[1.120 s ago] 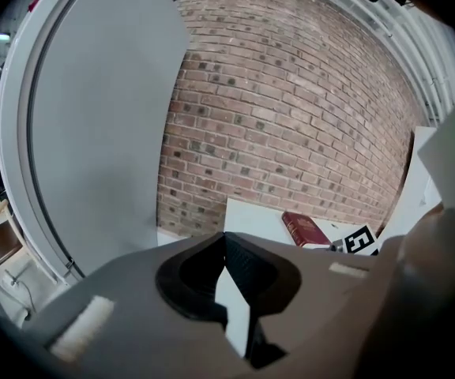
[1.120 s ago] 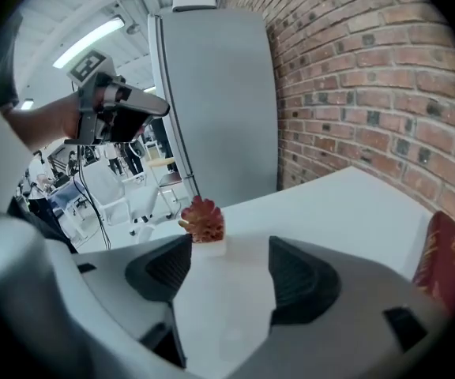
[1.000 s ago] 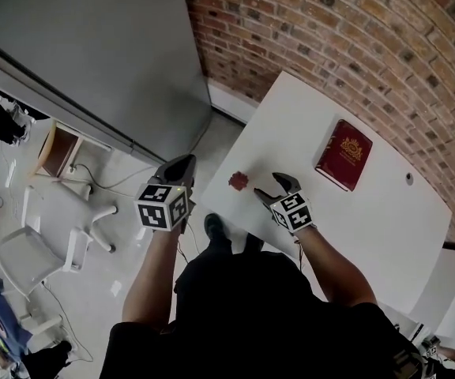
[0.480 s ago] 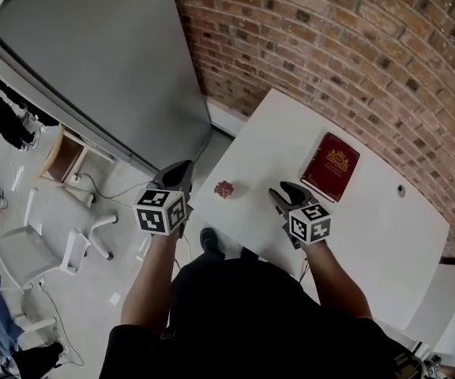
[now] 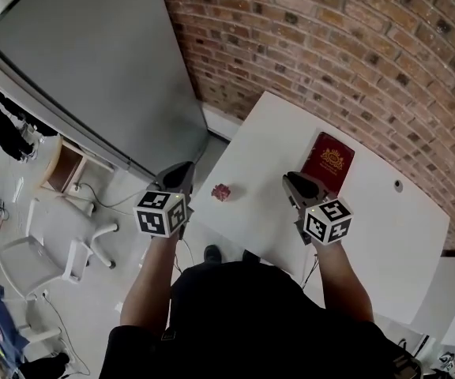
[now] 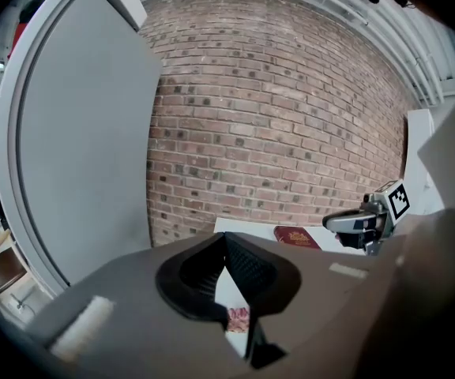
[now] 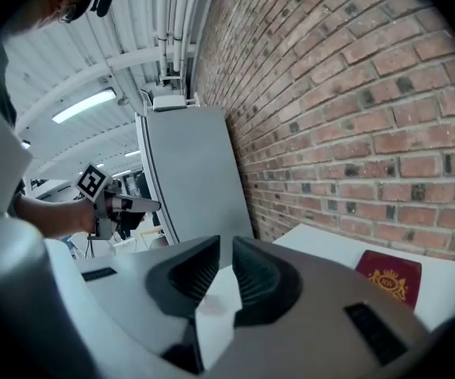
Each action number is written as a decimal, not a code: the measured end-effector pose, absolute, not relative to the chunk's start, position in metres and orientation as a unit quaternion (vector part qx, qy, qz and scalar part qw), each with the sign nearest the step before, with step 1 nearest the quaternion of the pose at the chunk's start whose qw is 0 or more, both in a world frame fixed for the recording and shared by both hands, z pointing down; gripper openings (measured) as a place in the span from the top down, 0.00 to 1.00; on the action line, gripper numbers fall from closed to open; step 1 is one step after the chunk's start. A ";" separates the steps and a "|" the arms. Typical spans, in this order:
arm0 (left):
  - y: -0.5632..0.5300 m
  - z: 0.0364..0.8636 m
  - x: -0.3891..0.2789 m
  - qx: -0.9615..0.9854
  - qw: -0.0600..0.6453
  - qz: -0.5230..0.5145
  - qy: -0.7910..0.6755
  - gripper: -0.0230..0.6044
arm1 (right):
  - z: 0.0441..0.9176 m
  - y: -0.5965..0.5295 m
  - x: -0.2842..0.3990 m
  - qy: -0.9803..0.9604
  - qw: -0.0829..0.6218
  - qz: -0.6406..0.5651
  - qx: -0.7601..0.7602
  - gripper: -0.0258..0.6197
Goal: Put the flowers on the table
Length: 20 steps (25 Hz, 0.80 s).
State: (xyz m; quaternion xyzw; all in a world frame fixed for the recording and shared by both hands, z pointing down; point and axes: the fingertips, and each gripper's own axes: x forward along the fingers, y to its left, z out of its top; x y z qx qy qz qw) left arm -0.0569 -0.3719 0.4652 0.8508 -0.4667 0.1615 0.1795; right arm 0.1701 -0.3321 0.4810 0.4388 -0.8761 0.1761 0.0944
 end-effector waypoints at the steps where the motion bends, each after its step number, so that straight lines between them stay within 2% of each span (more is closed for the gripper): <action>1: -0.373 0.463 -0.057 0.853 0.175 0.162 -0.464 0.95 | 0.476 -0.332 0.170 -0.876 0.092 0.173 0.440 0.87; 20: -0.405 0.358 -0.094 0.894 0.065 0.085 -0.436 0.95 | 0.356 -0.347 0.130 -0.879 0.026 0.087 0.469 0.92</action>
